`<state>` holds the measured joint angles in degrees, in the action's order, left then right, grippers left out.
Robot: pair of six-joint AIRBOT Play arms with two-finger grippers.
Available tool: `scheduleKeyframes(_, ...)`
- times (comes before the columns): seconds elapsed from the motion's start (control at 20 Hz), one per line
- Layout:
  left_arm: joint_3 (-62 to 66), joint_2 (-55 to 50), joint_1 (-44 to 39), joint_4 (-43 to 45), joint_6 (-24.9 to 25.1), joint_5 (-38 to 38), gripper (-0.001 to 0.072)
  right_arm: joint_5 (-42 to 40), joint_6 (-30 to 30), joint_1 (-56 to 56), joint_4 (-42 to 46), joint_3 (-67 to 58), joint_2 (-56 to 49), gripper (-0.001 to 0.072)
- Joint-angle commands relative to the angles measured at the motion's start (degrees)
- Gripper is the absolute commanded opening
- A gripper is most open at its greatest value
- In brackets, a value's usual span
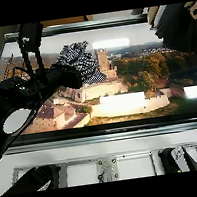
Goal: Fold the clothes and pants, and hang the long-sleeved shirts on hangers.
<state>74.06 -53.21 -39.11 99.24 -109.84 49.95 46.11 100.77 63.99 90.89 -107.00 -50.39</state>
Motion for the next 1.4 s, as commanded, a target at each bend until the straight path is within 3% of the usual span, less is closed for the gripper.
scheduleKeyframes(0.0, 0.0, 0.0, 0.0, -0.3, 0.0, 0.0, 0.0014, -1.0, 0.0, 0.0, 1.2, 0.0, -2.1, 0.0010)
scheduleKeyframes(0.35, 0.0, 0.0, -0.1, -0.3, 0.0, 0.0, 0.0013, -2.4, 0.0, 2.6, 3.6, 0.0, -7.2, 0.0010)
scheduleKeyframes(0.55, 0.0, 0.0, -0.1, -0.3, 0.0, 0.0, 0.0013, -2.3, 3.9, 7.1, 3.6, 0.0, -9.0, 0.0010)
scheduleKeyframes(0.75, 0.0, 0.0, -0.1, -0.3, -0.1, 0.0, 0.0013, -2.1, 4.1, 11.1, 3.6, 0.0, -9.7, 0.0010)
scheduleKeyframes(1.1, 0.0, 0.0, -0.1, -0.3, -0.1, 0.0, 0.0014, 6.7, 4.4, 13.8, 3.6, 0.0, -11.2, 0.0010)
scheduleKeyframes(1.35, 0.0, 0.0, -0.1, -0.3, -0.1, 0.0, 0.0013, 5.2, 4.0, 13.7, 3.3, 0.0, -10.5, 0.0030)
